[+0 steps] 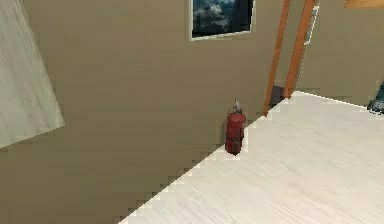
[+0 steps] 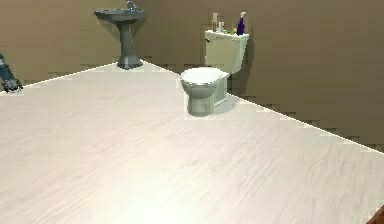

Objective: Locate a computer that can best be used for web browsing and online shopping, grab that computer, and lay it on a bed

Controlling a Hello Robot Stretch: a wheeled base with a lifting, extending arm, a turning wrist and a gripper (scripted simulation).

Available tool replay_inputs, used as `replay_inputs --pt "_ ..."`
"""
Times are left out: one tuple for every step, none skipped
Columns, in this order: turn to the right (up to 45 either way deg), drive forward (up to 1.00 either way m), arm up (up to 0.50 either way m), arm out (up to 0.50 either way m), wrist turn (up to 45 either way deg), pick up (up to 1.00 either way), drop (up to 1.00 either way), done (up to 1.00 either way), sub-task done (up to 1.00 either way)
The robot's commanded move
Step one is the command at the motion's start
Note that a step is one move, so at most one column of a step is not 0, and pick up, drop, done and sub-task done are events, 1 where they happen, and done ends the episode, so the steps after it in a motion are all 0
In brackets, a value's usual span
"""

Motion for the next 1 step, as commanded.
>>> replay_inputs --pt "0.0 0.10 0.00 0.00 0.0 0.00 0.00 0.00 0.00"
